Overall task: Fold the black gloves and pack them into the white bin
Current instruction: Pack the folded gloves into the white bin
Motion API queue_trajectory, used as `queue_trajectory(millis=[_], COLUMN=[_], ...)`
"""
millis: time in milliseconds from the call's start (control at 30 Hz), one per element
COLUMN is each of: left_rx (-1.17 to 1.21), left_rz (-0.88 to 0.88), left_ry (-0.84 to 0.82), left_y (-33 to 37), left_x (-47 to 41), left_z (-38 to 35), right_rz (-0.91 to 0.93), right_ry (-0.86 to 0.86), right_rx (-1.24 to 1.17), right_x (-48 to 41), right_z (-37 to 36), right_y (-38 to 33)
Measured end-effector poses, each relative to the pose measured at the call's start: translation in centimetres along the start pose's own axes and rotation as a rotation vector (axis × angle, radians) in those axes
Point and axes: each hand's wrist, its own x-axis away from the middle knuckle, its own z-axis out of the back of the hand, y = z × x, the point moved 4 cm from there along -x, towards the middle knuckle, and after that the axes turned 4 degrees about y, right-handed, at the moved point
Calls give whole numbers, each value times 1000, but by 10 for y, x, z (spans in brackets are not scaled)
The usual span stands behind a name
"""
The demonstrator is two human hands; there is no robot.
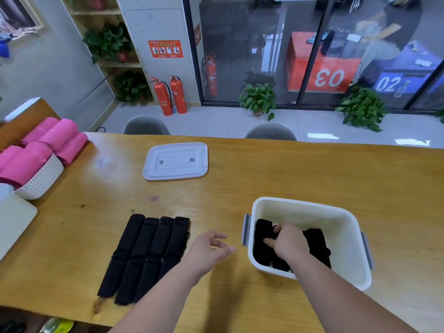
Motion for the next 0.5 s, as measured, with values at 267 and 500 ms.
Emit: queue_trajectory(millis=[267,500], left_rx=[-41,-52], left_rz=[19,2], left_ry=[17,88], left_y=[-11,-18], left_x=[0,2], left_z=[16,39], right_rz=[20,143], right_ry=[40,161], right_rx=[-97,-411], right_x=[3,22], right_z=[12,34], right_y=[-2,-26])
